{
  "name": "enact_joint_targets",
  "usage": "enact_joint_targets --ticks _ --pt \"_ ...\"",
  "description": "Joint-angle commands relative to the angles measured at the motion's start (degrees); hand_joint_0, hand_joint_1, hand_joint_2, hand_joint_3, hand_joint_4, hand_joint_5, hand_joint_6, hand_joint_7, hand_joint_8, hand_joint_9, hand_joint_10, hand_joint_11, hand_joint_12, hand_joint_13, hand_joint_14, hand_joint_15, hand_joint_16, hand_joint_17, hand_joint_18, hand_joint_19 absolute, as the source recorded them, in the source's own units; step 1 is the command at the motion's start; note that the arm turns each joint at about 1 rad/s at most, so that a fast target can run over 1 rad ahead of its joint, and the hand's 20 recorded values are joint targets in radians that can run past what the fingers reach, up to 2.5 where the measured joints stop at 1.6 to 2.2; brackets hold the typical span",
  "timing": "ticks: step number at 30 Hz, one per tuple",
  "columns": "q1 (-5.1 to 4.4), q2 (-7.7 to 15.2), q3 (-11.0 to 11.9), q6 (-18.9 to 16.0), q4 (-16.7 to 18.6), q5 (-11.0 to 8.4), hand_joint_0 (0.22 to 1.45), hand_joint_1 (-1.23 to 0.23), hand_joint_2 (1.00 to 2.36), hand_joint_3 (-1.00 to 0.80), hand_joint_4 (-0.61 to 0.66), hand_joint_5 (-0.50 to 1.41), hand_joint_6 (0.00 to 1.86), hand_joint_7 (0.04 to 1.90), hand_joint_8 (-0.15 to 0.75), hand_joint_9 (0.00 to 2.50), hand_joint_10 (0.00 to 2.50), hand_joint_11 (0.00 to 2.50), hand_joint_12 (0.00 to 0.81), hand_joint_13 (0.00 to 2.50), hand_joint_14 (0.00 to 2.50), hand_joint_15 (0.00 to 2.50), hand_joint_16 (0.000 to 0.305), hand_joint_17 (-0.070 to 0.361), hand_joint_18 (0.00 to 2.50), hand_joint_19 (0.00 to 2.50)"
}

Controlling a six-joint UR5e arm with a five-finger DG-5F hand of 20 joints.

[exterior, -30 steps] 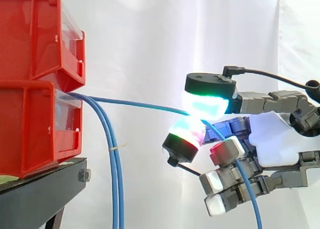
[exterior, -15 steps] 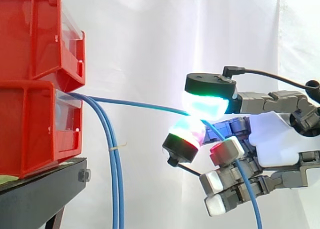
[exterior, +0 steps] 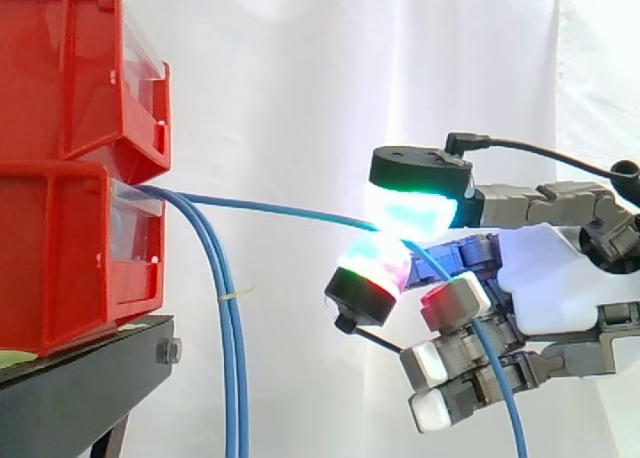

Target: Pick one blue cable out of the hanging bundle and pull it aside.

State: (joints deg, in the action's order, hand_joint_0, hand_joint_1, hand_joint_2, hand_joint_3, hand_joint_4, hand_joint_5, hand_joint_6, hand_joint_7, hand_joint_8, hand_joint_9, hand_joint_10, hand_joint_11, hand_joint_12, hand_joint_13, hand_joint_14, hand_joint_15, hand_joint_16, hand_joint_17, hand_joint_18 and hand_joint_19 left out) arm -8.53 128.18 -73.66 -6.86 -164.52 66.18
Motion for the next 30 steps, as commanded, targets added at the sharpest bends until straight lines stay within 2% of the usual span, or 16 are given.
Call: enact_joint_targets --ticks 1,30 --pt "0.0 0.0 0.0 0.0 0.0 0.0 0.64 -0.81 1.02 0.1 -0.06 -0.12 0.94 1.15 0.381 1.32 0.02 0.85 0.388 1.05 0.02 0.7 0.043 0.096 0.76 0.49" --pt "0.0 0.0 0.0 0.0 0.0 0.0 0.64 -0.81 1.02 0.12 -0.08 -0.11 0.94 1.17 0.391 1.34 0.02 0.84 0.385 1.07 0.02 0.71 0.041 0.091 0.77 0.51"
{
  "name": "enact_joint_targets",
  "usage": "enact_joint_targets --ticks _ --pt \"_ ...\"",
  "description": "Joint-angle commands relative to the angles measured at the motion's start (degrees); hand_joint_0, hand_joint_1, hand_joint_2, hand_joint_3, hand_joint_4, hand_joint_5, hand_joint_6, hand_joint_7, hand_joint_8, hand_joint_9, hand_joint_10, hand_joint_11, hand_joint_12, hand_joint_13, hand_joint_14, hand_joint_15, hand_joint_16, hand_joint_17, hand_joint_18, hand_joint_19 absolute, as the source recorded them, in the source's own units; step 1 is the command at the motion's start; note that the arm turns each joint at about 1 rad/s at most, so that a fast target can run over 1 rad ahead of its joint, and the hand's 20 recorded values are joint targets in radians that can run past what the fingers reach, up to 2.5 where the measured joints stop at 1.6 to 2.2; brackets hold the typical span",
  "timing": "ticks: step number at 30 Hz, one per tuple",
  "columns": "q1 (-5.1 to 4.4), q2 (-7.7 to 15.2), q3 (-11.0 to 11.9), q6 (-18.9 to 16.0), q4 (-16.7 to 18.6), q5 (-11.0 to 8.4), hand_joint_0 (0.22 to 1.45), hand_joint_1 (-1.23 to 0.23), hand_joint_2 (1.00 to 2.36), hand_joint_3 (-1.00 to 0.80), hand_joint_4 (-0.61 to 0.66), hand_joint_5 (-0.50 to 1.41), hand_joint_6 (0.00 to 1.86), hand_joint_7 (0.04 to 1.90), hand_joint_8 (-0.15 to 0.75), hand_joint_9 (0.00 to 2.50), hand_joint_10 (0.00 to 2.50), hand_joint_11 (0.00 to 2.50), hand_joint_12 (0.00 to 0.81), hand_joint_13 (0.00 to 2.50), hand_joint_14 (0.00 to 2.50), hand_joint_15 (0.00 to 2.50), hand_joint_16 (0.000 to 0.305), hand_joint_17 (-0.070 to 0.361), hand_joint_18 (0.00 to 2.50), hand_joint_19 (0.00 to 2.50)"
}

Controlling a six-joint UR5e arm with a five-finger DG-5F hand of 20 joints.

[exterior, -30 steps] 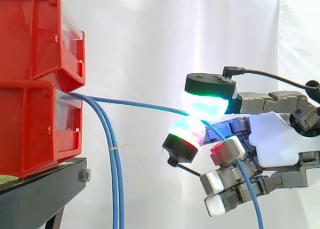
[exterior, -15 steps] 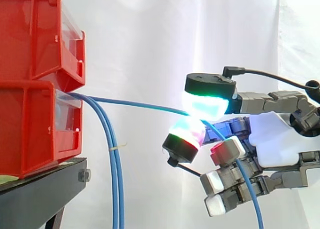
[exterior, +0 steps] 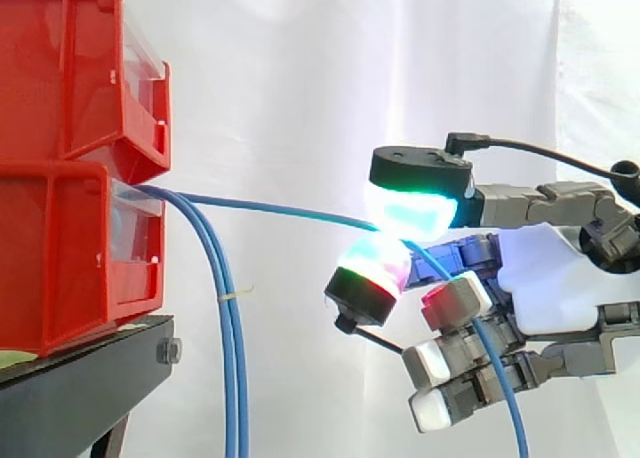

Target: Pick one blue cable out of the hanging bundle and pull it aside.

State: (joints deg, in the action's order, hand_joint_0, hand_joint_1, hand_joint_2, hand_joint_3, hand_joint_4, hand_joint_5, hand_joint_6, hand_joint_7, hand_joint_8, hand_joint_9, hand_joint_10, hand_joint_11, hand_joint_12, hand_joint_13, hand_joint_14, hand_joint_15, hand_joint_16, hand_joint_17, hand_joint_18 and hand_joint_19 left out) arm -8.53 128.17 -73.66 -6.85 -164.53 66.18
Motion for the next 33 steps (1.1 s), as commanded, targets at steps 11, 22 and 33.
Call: enact_joint_targets --ticks 11,22,33 --pt "0.01 0.0 0.0 0.0 0.0 0.0 0.64 -0.81 1.02 0.12 -0.08 -0.11 0.94 1.16 0.385 1.34 0.02 0.85 0.381 1.07 0.02 0.71 0.038 0.086 0.76 0.51" --pt "0.01 0.0 0.0 0.0 0.1 0.0 0.64 -0.81 1.02 0.12 -0.08 -0.11 0.94 1.16 0.385 1.34 0.02 0.84 0.382 1.07 0.02 0.71 0.04 0.089 0.76 0.52" --pt "0.01 0.0 0.0 0.0 0.0 0.0 0.64 -0.81 1.02 0.12 -0.1 -0.11 0.94 1.14 0.384 1.34 0.02 0.84 0.381 1.07 0.02 0.71 0.041 0.092 0.77 0.54"
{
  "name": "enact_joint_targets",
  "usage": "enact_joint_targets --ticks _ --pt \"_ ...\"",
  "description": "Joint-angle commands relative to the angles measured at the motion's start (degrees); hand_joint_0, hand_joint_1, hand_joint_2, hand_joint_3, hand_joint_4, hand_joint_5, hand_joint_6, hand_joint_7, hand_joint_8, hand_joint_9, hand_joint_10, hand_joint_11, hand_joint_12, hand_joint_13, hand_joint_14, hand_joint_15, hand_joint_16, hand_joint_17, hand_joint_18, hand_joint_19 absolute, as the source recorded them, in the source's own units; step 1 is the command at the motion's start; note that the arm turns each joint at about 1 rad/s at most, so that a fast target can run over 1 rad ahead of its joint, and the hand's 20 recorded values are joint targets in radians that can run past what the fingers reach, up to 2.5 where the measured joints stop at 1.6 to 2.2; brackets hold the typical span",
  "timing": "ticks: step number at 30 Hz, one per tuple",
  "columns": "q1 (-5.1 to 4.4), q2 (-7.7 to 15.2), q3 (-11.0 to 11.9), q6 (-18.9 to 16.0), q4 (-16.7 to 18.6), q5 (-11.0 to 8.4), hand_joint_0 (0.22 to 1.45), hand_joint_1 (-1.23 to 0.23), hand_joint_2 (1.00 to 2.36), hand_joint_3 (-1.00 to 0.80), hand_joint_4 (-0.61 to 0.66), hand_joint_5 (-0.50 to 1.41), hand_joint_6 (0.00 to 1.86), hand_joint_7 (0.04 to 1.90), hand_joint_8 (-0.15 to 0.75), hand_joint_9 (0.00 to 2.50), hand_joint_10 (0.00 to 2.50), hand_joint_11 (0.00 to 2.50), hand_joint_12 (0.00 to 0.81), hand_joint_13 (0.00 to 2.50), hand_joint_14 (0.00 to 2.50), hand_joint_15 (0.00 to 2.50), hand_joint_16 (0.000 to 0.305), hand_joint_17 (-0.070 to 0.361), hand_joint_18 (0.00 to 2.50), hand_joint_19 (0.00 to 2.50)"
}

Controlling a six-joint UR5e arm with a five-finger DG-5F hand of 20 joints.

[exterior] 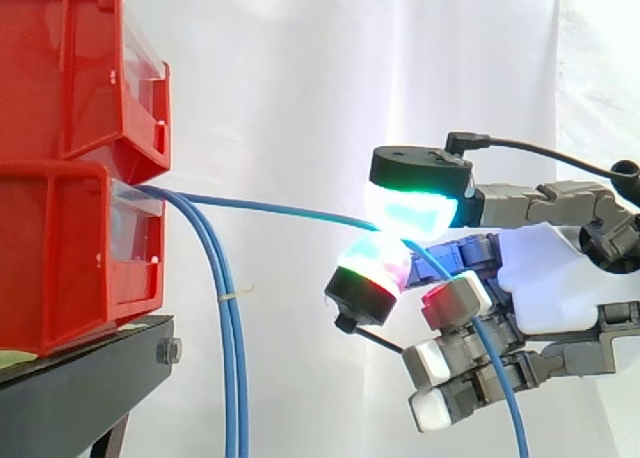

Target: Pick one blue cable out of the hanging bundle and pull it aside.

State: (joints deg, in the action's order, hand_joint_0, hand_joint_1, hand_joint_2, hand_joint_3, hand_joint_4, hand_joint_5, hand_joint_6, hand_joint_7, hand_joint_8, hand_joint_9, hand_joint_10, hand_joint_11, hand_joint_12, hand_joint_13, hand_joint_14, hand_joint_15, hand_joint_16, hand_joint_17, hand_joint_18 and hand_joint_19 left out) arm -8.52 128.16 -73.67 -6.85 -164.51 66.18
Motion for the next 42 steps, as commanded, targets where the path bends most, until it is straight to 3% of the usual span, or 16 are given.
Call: enact_joint_targets --ticks 1,42 --pt "0.0 0.1 -0.1 0.0 0.0 0.0 0.64 -0.81 1.02 0.12 -0.1 -0.11 0.94 1.15 0.383 1.34 0.02 0.85 0.383 1.07 0.02 0.71 0.041 0.093 0.77 0.54" --pt "0.0 0.0 0.0 0.0 0.0 0.0 0.64 -0.81 1.02 0.13 -0.13 -0.11 0.94 1.12 0.355 1.35 0.02 0.84 0.383 1.07 0.02 0.71 0.043 0.096 0.79 0.56"
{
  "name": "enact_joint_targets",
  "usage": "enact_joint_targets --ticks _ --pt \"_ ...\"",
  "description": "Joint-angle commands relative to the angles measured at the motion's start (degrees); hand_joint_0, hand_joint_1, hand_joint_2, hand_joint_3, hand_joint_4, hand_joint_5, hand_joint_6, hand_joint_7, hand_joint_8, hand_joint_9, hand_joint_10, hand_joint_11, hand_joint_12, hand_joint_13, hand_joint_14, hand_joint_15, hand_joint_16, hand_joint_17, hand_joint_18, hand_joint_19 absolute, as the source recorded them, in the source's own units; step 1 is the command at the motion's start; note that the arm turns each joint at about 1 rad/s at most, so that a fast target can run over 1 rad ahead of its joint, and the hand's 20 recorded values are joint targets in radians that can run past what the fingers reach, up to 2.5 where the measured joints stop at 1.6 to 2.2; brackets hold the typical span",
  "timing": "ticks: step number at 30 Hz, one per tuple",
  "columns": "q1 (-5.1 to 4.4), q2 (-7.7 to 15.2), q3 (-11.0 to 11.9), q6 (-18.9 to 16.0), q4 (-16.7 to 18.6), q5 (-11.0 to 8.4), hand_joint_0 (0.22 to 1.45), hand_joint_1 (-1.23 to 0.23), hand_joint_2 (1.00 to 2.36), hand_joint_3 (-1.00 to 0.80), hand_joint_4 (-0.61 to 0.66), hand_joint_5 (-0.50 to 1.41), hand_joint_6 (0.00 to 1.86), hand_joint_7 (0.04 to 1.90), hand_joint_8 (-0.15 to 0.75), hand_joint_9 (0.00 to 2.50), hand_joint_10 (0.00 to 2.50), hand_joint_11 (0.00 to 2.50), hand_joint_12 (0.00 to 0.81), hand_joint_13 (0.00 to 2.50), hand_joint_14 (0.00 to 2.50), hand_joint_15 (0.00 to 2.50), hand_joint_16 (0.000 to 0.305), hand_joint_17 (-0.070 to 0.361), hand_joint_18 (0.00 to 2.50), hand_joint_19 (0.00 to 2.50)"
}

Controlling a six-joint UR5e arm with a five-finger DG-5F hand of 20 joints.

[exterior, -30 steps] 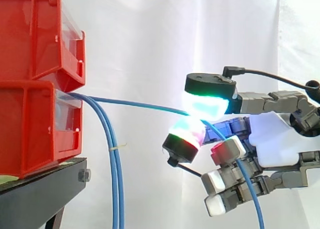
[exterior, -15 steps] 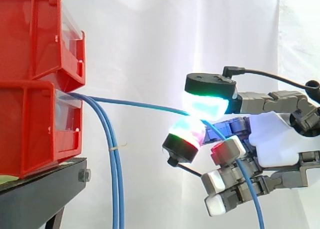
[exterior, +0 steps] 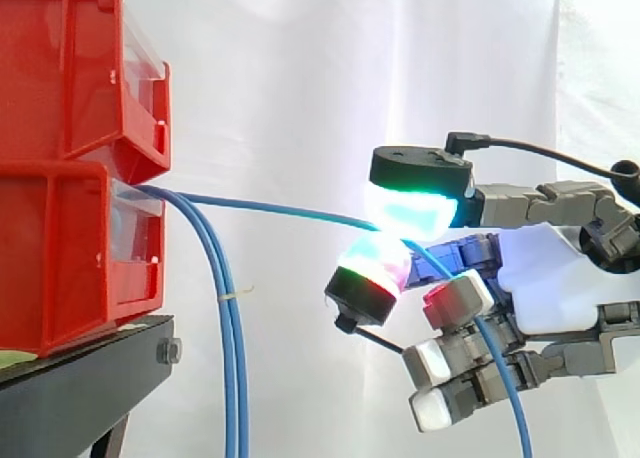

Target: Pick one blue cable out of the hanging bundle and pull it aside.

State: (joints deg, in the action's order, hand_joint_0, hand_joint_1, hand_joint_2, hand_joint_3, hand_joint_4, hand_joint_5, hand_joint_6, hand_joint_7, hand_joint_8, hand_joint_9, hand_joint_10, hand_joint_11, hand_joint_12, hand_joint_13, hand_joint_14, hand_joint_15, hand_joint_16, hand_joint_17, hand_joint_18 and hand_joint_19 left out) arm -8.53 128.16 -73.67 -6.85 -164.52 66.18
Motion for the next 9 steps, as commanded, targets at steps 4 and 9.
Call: enact_joint_targets --ticks 4,9 --pt "0.0 0.0 0.0 0.0 0.0 0.0 0.64 -0.81 1.02 0.13 -0.12 -0.11 0.94 1.13 0.352 1.35 0.02 0.84 0.384 1.07 0.02 0.71 0.043 0.097 0.79 0.55" --pt "0.0 0.1 0.0 0.0 0.0 0.0 0.64 -0.81 1.02 0.13 -0.12 -0.11 0.94 1.13 0.356 1.35 0.02 0.84 0.384 1.07 0.02 0.71 0.043 0.096 0.78 0.55"
